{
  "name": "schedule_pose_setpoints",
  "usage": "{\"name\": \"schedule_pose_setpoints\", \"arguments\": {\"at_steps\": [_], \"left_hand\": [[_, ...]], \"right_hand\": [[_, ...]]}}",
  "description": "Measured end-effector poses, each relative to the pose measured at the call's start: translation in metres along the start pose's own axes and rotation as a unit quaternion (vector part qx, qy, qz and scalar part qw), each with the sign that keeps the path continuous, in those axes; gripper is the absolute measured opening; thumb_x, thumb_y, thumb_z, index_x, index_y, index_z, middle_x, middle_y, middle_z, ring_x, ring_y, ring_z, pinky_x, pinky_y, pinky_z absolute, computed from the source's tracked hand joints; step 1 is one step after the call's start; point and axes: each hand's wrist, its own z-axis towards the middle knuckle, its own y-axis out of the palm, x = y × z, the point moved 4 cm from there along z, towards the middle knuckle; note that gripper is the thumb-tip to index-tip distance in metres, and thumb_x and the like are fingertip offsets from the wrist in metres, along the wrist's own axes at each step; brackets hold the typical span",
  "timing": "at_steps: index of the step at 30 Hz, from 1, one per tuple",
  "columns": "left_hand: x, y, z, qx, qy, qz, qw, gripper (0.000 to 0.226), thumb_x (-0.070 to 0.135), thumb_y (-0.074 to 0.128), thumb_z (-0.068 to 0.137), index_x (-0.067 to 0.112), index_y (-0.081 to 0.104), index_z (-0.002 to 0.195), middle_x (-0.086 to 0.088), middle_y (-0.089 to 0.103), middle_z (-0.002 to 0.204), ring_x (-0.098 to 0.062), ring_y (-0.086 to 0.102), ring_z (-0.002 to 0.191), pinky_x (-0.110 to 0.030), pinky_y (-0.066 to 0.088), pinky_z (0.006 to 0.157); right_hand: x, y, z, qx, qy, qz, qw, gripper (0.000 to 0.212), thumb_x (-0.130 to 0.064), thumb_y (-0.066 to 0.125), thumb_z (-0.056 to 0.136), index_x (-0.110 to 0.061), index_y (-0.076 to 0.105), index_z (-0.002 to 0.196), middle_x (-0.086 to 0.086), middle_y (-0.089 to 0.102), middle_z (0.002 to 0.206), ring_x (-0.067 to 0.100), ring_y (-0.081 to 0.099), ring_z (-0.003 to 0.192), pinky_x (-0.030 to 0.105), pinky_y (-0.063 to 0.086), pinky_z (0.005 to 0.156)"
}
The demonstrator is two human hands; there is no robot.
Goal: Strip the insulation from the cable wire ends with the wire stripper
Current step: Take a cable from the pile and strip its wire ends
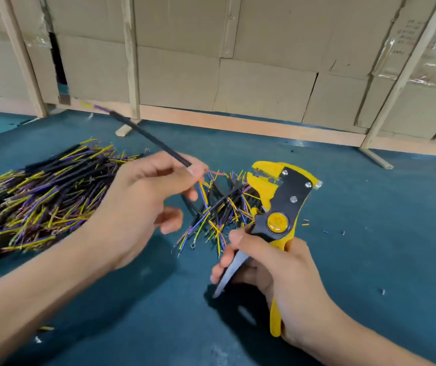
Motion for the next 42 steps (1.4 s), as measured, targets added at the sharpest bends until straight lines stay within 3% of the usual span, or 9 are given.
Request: {"name": "schedule_pose_setpoints", "arguments": {"at_steps": [5, 9, 16, 20, 27, 30, 35, 40, 42], "left_hand": [[-0.024, 0.013, -0.015, -0.032, -0.073, -0.044, 0.996, 0.031, 0.024, 0.075, 0.073, 0.0, 0.074, 0.091, -0.007, 0.064, 0.078, -0.013, 0.052, 0.066, -0.022, 0.026, 0.041], [-0.03, 0.019, -0.018, -0.023, -0.094, -0.091, 0.991, 0.023, 0.021, 0.075, 0.073, 0.007, 0.076, 0.092, -0.005, 0.063, 0.075, -0.012, 0.052, 0.063, -0.019, 0.027, 0.039], [-0.035, 0.02, -0.022, -0.004, -0.086, -0.062, 0.994, 0.023, 0.025, 0.076, 0.072, 0.009, 0.076, 0.088, -0.002, 0.063, 0.072, -0.012, 0.05, 0.062, -0.021, 0.03, 0.04], [-0.033, 0.018, -0.021, -0.033, -0.091, -0.046, 0.994, 0.022, 0.026, 0.077, 0.071, 0.01, 0.077, 0.086, -0.004, 0.064, 0.074, -0.013, 0.051, 0.062, -0.022, 0.033, 0.04], [-0.032, 0.013, -0.019, -0.135, -0.17, -0.04, 0.975, 0.018, 0.011, 0.08, 0.075, 0.004, 0.078, 0.091, -0.006, 0.065, 0.073, -0.011, 0.055, 0.061, -0.022, 0.038, 0.041], [-0.033, 0.011, -0.017, -0.064, -0.152, -0.037, 0.986, 0.026, 0.018, 0.082, 0.07, 0.004, 0.078, 0.092, -0.008, 0.068, 0.079, -0.011, 0.056, 0.063, -0.022, 0.037, 0.042], [-0.027, -0.005, -0.009, 0.097, -0.085, -0.121, 0.984, 0.021, 0.022, 0.074, 0.075, 0.009, 0.078, 0.092, -0.005, 0.071, 0.085, -0.009, 0.05, 0.065, -0.018, 0.033, 0.041], [-0.021, -0.009, -0.009, 0.127, -0.026, -0.089, 0.988, 0.015, 0.03, 0.073, 0.077, 0.021, 0.079, 0.087, 0.001, 0.071, 0.085, -0.01, 0.047, 0.063, -0.021, 0.037, 0.046], [-0.018, -0.009, -0.009, 0.12, 0.005, -0.074, 0.99, 0.017, 0.032, 0.074, 0.076, 0.022, 0.079, 0.089, 0.001, 0.071, 0.085, -0.011, 0.046, 0.064, -0.022, 0.038, 0.048]], "right_hand": [[0.003, 0.0, 0.003, -0.03, -0.011, 0.02, 0.999, 0.025, -0.028, 0.079, 0.069, -0.006, 0.07, 0.076, 0.021, 0.064, 0.074, 0.041, 0.067, 0.068, 0.046, 0.059, 0.067], [0.003, -0.004, 0.008, -0.033, -0.015, 0.068, 0.997, 0.027, -0.03, 0.078, 0.071, -0.005, 0.073, 0.081, 0.021, 0.066, 0.078, 0.042, 0.069, 0.072, 0.051, 0.059, 0.068], [0.002, -0.006, 0.011, -0.062, 0.002, 0.065, 0.996, 0.008, -0.011, 0.07, 0.082, -0.004, 0.069, 0.086, 0.021, 0.066, 0.082, 0.042, 0.069, 0.074, 0.048, 0.058, 0.071], [0.004, -0.007, 0.013, -0.037, 0.001, 0.043, 0.998, 0.005, -0.01, 0.068, 0.079, -0.006, 0.071, 0.08, 0.02, 0.068, 0.08, 0.04, 0.07, 0.073, 0.048, 0.058, 0.069], [-0.005, -0.02, 0.019, 0.035, -0.05, 0.045, 0.997, 0.004, -0.005, 0.069, 0.075, -0.01, 0.069, 0.075, 0.019, 0.064, 0.076, 0.037, 0.067, 0.072, 0.041, 0.058, 0.064], [-0.009, -0.026, 0.019, 0.041, -0.068, 0.061, 0.995, 0.003, -0.006, 0.069, 0.076, -0.008, 0.067, 0.079, 0.02, 0.062, 0.076, 0.039, 0.067, 0.071, 0.044, 0.058, 0.065], [0.003, -0.014, 0.013, -0.101, 0.018, 0.045, 0.994, 0.011, -0.014, 0.071, 0.083, -0.005, 0.066, 0.089, 0.02, 0.064, 0.081, 0.041, 0.068, 0.074, 0.053, 0.056, 0.073], [0.003, -0.01, 0.009, -0.216, 0.032, -0.067, 0.974, 0.013, -0.025, 0.072, 0.09, -0.013, 0.068, 0.092, 0.011, 0.07, 0.085, 0.039, 0.072, 0.078, 0.045, 0.057, 0.075], [0.003, -0.009, 0.008, -0.227, 0.033, -0.078, 0.97, 0.014, -0.028, 0.072, 0.09, -0.015, 0.068, 0.092, 0.01, 0.071, 0.086, 0.039, 0.072, 0.08, 0.048, 0.053, 0.078]]}}
